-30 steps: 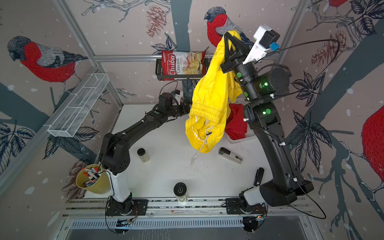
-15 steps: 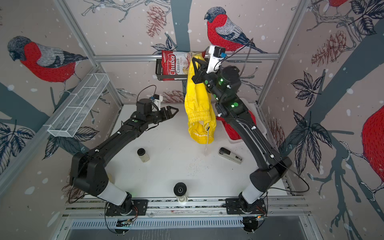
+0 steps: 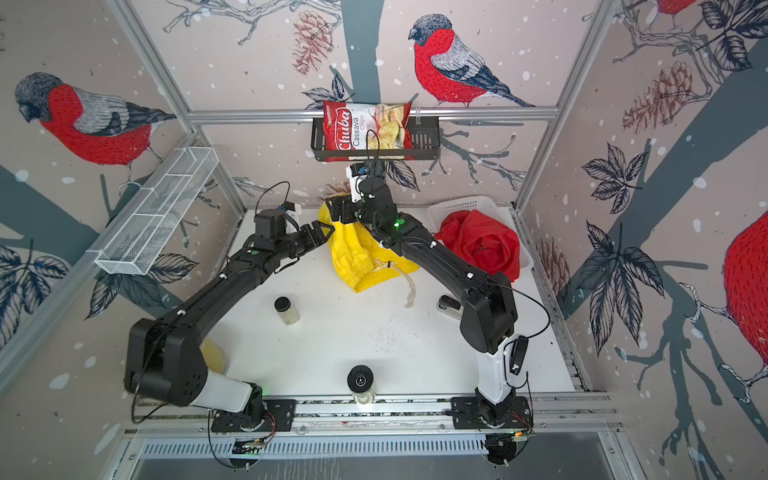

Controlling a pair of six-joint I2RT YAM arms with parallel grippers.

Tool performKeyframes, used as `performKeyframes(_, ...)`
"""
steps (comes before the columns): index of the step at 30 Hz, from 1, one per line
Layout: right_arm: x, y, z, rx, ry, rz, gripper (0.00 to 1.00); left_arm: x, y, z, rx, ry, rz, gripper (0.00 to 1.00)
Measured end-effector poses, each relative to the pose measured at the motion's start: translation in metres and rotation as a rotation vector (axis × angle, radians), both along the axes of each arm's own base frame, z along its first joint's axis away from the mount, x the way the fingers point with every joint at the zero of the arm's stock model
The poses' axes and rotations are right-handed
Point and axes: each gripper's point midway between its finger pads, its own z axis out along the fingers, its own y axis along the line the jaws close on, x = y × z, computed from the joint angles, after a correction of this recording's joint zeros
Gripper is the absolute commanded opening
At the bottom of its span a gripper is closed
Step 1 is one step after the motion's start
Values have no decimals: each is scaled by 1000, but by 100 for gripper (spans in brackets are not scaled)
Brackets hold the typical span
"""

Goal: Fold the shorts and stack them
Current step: 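Lower the yellow shorts onto the table and grasp them with both grippers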

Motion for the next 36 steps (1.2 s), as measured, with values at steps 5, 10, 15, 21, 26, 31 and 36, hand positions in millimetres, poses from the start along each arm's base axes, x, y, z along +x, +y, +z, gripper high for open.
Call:
performKeyframes(5,6,-77,-36,-132,24,-199,95,0,-21,-35,-12,103,-27,83)
performKeyframes(10,10,-154,-97,-220,150,-371,86,1,-53,-38,-2,109,-89,83)
performKeyframes(15,26,-181,-156,-275,321,-425,86,7,-78,-57,60,168,-105,83)
performKeyframes(21,56,-162,-208,-358,429,-396,100,-6,-77,-95,150,277,-81,82)
performKeyframes(26,95,-164,-246,-422,460,-429,80,-18,-61,-118,212,348,-35,40)
performKeyframes(31,108,-168,-287,-445,527,-426,26,-15,-47,-134,255,379,10,5)
performKeyframes(36,84,-162,-308,-462,574,-383,6,-6,-29,-160,269,436,51,0)
